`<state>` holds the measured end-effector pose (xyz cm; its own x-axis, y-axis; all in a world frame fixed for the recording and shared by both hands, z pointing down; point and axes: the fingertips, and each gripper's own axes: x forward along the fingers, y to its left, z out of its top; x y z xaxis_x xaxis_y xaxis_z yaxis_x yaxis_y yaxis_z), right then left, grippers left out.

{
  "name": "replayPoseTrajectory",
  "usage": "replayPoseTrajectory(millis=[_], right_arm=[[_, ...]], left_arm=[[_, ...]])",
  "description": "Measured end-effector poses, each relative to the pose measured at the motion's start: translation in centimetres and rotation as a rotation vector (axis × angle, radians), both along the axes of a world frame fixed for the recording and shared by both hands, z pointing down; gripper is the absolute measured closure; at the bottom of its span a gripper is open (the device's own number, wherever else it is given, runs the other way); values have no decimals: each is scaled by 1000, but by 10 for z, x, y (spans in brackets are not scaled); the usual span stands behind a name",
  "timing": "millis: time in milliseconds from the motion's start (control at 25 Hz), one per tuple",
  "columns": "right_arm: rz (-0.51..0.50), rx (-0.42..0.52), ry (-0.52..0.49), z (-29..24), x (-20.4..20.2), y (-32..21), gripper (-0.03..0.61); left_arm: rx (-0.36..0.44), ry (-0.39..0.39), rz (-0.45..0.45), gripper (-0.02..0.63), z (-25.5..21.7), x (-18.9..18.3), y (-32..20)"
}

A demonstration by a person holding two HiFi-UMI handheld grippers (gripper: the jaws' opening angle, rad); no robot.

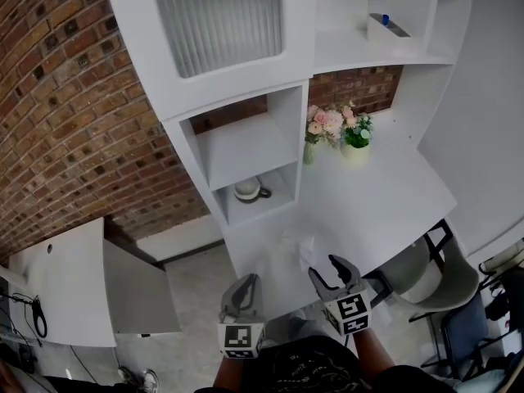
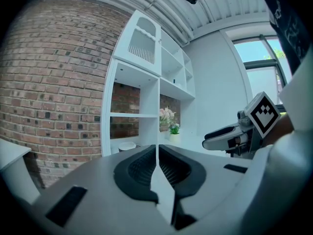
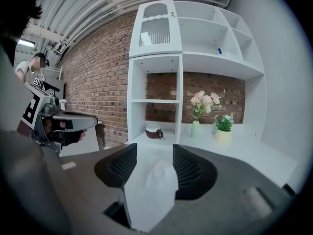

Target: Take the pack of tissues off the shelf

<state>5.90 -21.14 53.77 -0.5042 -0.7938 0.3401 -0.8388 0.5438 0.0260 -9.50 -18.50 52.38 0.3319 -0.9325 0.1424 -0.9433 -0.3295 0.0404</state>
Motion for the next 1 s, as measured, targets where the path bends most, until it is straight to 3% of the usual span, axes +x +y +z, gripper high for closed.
replayPoseTrajectory(millis=[160, 600, 1000], right_arm=[[18, 10, 5, -2, 1, 8, 387], [76, 47, 27, -3, 10, 14, 571], [113, 73, 34, -5, 17, 12, 574]], left_arm=[[-3, -10, 8, 591, 3, -3, 9], [3, -21, 16, 591, 7, -8, 12], [11, -28, 4, 591, 5, -11, 9]])
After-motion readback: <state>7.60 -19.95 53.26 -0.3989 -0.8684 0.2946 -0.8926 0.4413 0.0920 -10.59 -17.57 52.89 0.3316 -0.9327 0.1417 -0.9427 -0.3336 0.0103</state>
